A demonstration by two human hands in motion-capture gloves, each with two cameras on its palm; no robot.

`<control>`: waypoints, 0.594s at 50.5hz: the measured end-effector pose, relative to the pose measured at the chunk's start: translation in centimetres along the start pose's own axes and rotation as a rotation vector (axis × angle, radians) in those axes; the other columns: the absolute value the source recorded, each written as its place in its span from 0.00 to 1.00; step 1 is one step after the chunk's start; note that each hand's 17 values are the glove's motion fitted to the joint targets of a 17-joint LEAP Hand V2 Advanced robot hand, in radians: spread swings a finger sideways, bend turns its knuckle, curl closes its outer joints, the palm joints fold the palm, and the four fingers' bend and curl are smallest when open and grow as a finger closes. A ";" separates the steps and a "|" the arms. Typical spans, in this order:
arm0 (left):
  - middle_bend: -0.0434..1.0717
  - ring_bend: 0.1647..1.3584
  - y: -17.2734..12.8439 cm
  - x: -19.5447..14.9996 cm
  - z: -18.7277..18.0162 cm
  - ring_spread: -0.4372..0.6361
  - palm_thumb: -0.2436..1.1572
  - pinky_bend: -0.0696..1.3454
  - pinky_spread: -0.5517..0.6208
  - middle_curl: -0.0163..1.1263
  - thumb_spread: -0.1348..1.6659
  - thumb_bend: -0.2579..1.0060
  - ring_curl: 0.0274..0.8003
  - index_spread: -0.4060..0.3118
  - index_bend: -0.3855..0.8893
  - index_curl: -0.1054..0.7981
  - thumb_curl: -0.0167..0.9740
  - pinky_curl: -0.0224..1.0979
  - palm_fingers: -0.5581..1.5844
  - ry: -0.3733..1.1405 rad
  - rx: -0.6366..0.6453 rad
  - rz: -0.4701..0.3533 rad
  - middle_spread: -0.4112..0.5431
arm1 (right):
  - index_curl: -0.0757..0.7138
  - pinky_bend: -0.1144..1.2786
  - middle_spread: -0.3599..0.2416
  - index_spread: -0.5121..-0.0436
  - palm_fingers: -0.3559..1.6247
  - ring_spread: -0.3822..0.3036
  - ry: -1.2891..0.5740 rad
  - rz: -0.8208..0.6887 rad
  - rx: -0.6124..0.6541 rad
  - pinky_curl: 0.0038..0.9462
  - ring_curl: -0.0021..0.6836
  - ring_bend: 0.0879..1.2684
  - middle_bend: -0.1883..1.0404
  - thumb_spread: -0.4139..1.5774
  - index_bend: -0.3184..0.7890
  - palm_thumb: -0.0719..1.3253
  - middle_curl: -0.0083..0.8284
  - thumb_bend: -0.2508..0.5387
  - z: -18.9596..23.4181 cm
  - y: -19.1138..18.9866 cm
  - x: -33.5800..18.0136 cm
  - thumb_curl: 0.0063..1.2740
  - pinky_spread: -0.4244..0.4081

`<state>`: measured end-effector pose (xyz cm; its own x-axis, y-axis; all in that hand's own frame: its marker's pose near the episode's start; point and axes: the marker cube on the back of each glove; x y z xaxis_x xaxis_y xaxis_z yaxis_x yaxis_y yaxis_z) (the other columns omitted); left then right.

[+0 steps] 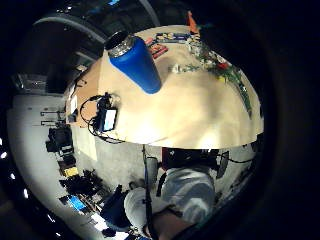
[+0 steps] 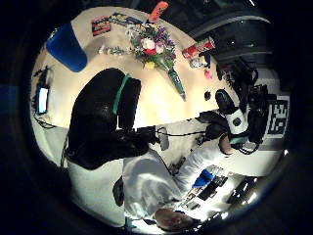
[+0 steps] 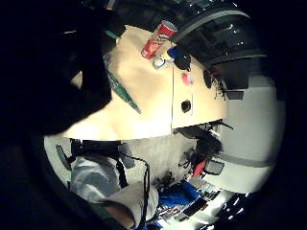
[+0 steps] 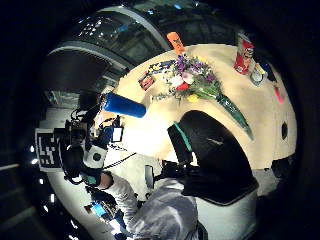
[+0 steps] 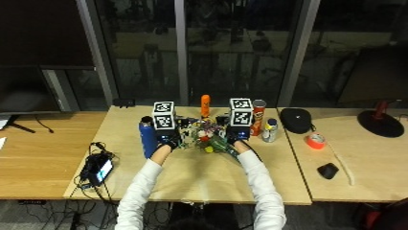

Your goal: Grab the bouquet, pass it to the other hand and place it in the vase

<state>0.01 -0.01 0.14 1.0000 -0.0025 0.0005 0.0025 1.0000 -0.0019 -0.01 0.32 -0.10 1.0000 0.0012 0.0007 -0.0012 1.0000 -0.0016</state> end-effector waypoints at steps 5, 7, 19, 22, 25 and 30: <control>0.24 0.22 0.5 0.1 0.3 0.59 0.37 0.24 0.61 0.14 0.48 0.33 0.15 0.58 0.48 0.26 0.11 0.14 0.51 -0.001 0.009 -0.003 0.56 | 0.16 0.46 0.63 0.56 0.43 0.62 -0.006 -0.006 0.005 0.20 0.26 0.34 0.35 0.55 0.35 0.35 0.15 0.63 -0.2 1.1 0.0 0.08 0.73; 0.23 0.23 0.6 0.2 0.5 0.62 0.37 0.24 0.63 0.15 0.53 0.33 0.17 0.58 0.47 0.29 0.12 0.16 0.51 0.008 0.020 0.001 0.58 | 0.18 0.47 0.63 0.51 0.42 0.63 -0.006 -0.009 0.010 0.22 0.29 0.35 0.36 0.60 0.35 0.36 0.18 0.62 -0.2 1.5 0.0 0.09 0.75; 0.20 0.23 1.9 1.5 1.2 0.68 0.38 0.21 0.67 0.21 0.69 0.29 0.23 0.59 0.44 0.39 0.19 0.22 0.50 0.043 0.044 0.050 0.61 | 0.22 0.49 0.64 0.39 0.39 0.65 -0.013 -0.051 0.034 0.29 0.37 0.38 0.37 0.74 0.37 0.38 0.29 0.55 -0.3 3.8 -0.1 0.13 0.81; 0.20 0.23 2.1 1.7 1.3 0.68 0.38 0.21 0.68 0.22 0.71 0.28 0.24 0.59 0.44 0.41 0.21 0.24 0.49 0.039 0.057 0.064 0.62 | 0.23 0.49 0.64 0.38 0.39 0.65 -0.019 -0.063 0.052 0.30 0.39 0.39 0.37 0.76 0.38 0.39 0.30 0.53 -0.6 4.2 -0.2 0.14 0.82; 0.20 0.23 2.0 1.9 1.6 0.69 0.39 0.21 0.68 0.23 0.72 0.27 0.25 0.59 0.44 0.42 0.22 0.25 0.49 0.032 0.060 0.074 0.63 | 0.24 0.49 0.64 0.37 0.40 0.64 -0.034 -0.081 0.069 0.31 0.40 0.39 0.38 0.77 0.38 0.39 0.32 0.51 -1.1 4.6 -0.4 0.15 0.82; 0.20 0.24 1.9 2.0 2.0 0.69 0.39 0.20 0.68 0.24 0.73 0.25 0.26 0.60 0.44 0.44 0.24 0.26 0.49 0.031 0.051 0.080 0.63 | 0.25 0.49 0.64 0.37 0.40 0.64 -0.043 -0.085 0.057 0.31 0.41 0.39 0.38 0.78 0.38 0.40 0.35 0.47 -1.6 5.1 -0.6 0.17 0.81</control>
<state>2.03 1.84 2.09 0.9965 0.0785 -0.0286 -0.0770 0.9958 0.0502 -0.59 5.46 -1.75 0.9955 -0.0848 0.0416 0.0824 0.9949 0.0574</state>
